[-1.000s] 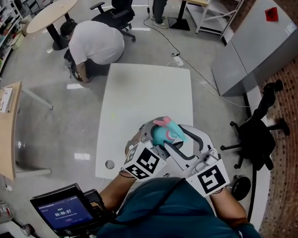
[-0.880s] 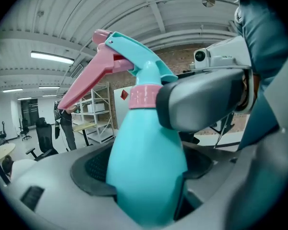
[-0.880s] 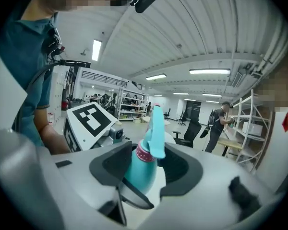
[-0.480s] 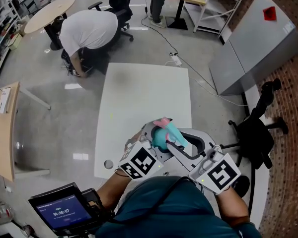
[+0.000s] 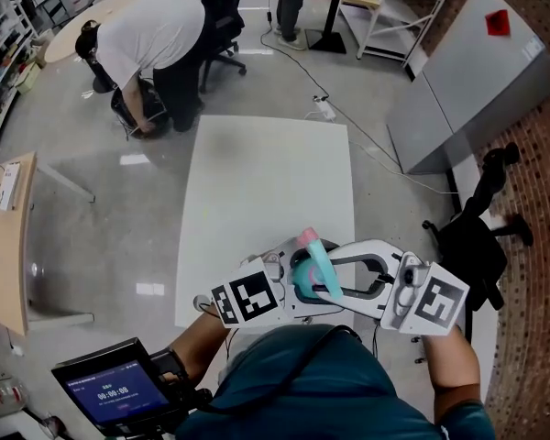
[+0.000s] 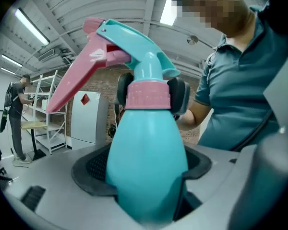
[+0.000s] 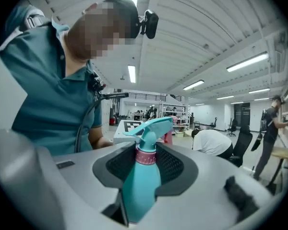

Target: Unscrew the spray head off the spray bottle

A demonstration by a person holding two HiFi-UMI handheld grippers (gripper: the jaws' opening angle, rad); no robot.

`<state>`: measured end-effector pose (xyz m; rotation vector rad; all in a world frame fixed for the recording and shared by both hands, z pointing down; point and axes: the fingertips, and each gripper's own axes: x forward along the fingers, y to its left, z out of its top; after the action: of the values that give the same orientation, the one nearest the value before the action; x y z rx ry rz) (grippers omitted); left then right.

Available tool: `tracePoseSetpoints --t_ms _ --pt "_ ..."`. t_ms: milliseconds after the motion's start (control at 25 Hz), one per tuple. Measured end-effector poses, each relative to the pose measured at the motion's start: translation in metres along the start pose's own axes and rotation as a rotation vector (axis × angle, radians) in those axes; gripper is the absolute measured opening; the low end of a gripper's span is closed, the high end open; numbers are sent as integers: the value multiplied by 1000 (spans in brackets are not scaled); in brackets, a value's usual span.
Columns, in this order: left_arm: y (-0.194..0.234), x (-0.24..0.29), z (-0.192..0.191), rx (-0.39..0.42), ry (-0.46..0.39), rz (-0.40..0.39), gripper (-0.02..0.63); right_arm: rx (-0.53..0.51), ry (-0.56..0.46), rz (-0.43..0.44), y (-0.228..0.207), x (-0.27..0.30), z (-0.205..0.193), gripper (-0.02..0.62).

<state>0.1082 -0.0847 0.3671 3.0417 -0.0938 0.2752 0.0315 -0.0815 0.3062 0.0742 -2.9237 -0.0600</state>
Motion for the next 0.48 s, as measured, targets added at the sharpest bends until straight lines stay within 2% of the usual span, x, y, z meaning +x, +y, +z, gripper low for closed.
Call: tracePoseSetpoints --t_ms 40,120,200,320,400,480 --pt "4 0 0 -3 8 25 380 -9 -22 4 -3 1 4 130" --pt "26 -3 -6 8 58 157 380 -61 -3 -60 -14 3 3 132" --pt "51 -9 -15 27 117 318 380 -71 22 -212 -30 3 1 132" --pt "76 -16 -27 78 199 496 382 19 -6 -476 -52 -1 9 132" --pt "82 -17 -29 109 229 558 382 22 16 -596 -59 1 8 132" --pt "84 -16 -31 117 239 583 382 8 34 -668 -60 1 4 132"
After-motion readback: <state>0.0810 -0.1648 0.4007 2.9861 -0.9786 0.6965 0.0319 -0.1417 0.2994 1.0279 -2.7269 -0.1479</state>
